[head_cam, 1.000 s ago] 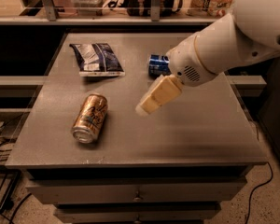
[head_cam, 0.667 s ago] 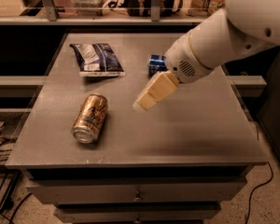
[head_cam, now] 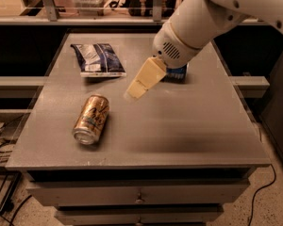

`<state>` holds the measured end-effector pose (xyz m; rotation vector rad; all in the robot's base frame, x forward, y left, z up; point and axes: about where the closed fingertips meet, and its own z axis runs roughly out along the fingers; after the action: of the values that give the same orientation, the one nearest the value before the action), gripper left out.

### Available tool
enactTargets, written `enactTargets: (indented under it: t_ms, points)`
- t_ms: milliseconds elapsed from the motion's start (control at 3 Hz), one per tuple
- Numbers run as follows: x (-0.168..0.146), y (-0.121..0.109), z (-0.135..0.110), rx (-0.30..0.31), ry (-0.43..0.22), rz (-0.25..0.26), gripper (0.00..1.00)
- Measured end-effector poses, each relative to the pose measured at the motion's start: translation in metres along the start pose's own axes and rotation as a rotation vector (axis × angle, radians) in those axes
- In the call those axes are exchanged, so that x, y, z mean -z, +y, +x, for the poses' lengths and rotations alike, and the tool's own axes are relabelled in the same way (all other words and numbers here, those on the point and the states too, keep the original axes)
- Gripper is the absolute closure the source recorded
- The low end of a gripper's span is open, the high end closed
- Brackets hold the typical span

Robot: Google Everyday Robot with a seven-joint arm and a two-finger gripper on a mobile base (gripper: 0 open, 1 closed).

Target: Place orange can upright

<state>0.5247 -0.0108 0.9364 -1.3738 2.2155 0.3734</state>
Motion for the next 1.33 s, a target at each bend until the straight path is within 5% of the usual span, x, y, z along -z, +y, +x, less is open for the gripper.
enactTargets:
  t_ms: [333,1333]
  points:
    - [0.0,0.002,-0.002,-0.009,0.005,0.001,0.0]
    - [-0.037,0.038,-0.03,-0.137,0.053,-0.106,0.0]
